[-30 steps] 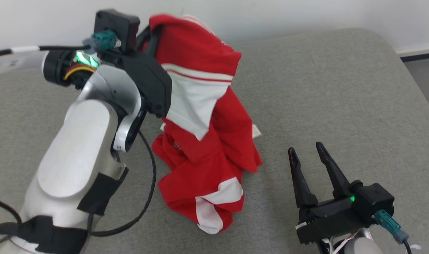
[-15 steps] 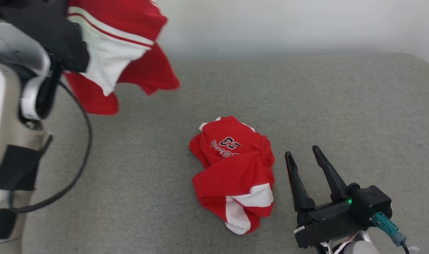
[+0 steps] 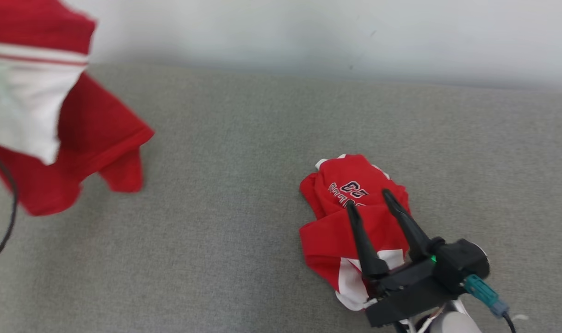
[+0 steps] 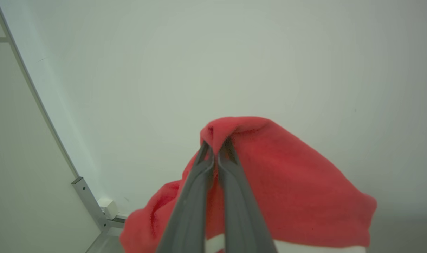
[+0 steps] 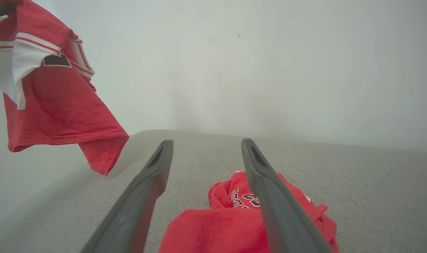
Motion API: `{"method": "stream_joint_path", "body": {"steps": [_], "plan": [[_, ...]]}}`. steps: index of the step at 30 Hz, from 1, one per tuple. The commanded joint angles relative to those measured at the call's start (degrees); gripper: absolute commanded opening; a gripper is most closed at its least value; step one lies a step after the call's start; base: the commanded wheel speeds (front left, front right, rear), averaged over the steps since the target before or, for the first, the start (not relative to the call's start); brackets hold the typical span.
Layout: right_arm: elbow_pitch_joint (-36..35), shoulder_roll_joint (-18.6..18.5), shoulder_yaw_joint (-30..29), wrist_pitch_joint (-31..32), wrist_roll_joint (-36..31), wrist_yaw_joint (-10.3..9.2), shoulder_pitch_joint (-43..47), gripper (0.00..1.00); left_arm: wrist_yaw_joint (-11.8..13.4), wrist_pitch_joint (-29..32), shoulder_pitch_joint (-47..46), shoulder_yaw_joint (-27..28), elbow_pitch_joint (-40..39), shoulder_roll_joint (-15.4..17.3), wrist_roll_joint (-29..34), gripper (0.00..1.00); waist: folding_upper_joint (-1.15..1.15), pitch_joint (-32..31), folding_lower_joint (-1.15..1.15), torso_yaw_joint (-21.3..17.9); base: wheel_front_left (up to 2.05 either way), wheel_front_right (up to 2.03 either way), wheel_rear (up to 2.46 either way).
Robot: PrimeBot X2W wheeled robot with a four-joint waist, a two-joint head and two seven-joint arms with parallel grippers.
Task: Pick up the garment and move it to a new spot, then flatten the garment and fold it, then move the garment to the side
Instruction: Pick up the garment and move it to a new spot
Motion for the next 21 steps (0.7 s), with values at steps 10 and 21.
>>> {"method": "stream_joint_path", "body": {"steps": [10,21], "plan": [[-2.76,-0.15,7.41,4.34,-3.76,-0.12,-6.11,1.00,2.87,-9.77,4.71,5.34,6.94,1.68,-1.42,0.00,0.00,8.50,0.00,3.76,0.00,0.00,0.00],[-6.22,-3.43,10.51,8.65,-4.20,-0.12,-9.52,1.00,2.92,-15.35,6.16,8.14,22.64,-5.73,-7.04,1.00,0.00,15.36,0.00,3.03,0.00,0.00,0.00]]}}
